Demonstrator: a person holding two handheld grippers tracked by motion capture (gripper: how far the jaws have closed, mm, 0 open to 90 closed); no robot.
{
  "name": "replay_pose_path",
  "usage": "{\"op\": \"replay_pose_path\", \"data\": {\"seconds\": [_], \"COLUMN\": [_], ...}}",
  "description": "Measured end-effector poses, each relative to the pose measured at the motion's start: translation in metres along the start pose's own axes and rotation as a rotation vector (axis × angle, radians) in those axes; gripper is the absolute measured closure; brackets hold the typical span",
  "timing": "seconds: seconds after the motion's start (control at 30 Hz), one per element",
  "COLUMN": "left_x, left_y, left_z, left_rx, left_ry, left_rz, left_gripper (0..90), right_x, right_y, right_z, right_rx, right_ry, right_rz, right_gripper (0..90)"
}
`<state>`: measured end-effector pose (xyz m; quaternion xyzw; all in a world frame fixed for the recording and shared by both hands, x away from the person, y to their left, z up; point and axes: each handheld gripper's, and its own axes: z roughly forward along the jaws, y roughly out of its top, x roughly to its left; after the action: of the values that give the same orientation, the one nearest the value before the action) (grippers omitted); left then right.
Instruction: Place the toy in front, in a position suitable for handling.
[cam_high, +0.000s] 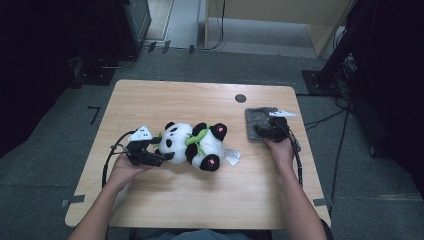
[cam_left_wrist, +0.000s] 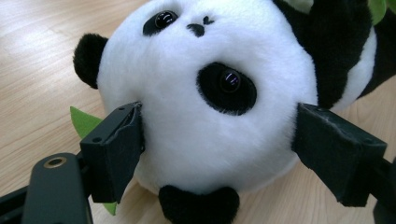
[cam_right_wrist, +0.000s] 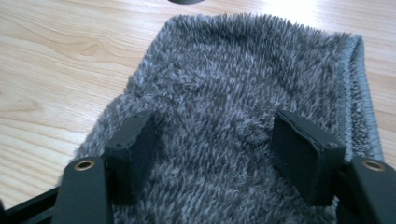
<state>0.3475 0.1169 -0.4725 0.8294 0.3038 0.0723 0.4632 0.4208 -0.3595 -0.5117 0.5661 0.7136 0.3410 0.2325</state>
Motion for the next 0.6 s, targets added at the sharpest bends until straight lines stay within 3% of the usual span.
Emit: {"op": "replay_pose_path", "data": {"seconds": [0.1, 0.27, 0.33, 0.6], "left_x": [-0.004, -0.011, -0.016, -0.028], "left_y": [0.001, 0.003, 0.004, 0.007], "left_z": [0.000, 0.001, 0.002, 0.006], "left_rx": [0.011, 0.018, 0.027, 0.036], "left_ry": [0.018, 0.011, 0.012, 0.009], "left_rz": [0.003, -0.056, -0.050, -0.074], "left_gripper": [18.9, 21.5, 22.5, 22.4], "right_x": [0.000, 0.002, 0.002, 0.003], "right_y": [-0.002, -0.006, -0.008, -0.009], "right_z": [0.004, 0.007, 0.007, 0.006], "right_rx": [0.006, -0.011, -0.025, -0.015], "right_ry": [0.001, -0.013, -0.014, -0.028], "right_rz": [0.007, -0.002, -0.008, -0.020], "right_gripper": [27.0, 23.5, 23.5, 31.7]}}
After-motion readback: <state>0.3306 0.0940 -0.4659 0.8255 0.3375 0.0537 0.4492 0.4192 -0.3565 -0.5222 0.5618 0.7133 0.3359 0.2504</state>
